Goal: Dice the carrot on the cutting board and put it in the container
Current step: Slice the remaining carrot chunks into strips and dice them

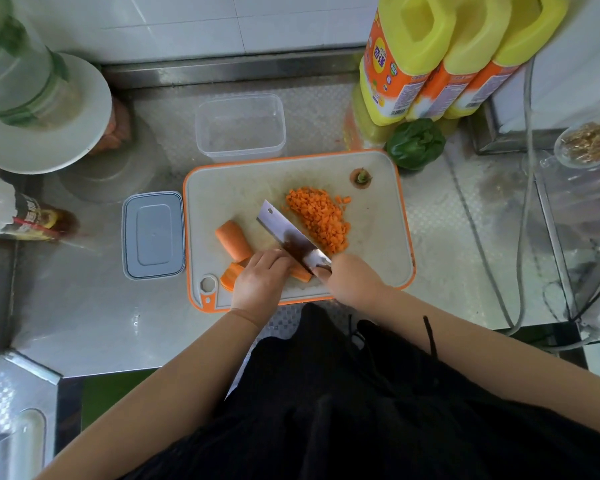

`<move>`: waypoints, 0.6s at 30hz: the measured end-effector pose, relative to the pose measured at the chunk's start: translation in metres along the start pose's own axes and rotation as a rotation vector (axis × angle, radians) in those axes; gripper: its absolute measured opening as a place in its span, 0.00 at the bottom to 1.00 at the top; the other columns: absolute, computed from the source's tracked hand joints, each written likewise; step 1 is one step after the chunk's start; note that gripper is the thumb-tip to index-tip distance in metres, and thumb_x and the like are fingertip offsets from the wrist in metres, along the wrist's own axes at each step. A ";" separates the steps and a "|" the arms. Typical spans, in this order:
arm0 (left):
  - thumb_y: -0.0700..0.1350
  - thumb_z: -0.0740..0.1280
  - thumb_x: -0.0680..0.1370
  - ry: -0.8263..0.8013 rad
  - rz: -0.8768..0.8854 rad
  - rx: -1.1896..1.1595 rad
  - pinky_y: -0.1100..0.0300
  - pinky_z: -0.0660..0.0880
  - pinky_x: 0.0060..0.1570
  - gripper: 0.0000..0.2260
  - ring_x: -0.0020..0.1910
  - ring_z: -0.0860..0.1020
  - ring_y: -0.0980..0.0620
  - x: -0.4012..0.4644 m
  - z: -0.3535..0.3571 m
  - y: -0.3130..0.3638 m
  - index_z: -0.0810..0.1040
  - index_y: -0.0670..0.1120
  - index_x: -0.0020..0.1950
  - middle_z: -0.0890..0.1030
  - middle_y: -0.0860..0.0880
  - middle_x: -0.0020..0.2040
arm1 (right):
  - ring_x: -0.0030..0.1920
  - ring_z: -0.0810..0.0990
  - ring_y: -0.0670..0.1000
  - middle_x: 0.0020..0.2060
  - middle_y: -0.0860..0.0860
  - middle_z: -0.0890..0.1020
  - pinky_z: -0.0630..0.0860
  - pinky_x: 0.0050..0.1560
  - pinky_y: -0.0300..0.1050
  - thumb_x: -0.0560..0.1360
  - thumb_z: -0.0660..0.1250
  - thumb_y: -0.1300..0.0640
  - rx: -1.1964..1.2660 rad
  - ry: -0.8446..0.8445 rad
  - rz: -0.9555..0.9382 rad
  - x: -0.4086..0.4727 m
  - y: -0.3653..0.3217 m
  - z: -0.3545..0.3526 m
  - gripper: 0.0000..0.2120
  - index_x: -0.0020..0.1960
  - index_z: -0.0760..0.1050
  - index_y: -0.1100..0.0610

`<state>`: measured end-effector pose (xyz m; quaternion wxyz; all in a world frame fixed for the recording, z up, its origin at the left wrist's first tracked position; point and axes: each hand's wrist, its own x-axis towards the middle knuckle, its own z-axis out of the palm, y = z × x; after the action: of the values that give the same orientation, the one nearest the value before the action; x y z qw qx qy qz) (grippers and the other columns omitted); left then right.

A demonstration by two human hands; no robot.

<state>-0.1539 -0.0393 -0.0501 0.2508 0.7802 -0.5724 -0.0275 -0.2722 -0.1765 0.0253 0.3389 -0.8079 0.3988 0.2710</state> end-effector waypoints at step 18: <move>0.30 0.75 0.69 0.005 -0.009 -0.011 0.52 0.80 0.40 0.10 0.46 0.78 0.45 0.000 0.001 -0.002 0.83 0.41 0.46 0.81 0.45 0.47 | 0.37 0.77 0.54 0.33 0.52 0.74 0.71 0.35 0.46 0.79 0.59 0.59 -0.160 -0.039 0.025 -0.015 -0.012 -0.001 0.11 0.38 0.70 0.56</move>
<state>-0.1521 -0.0387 -0.0517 0.2564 0.7814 -0.5682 -0.0298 -0.2704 -0.1651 0.0403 0.2775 -0.8219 0.3792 0.3219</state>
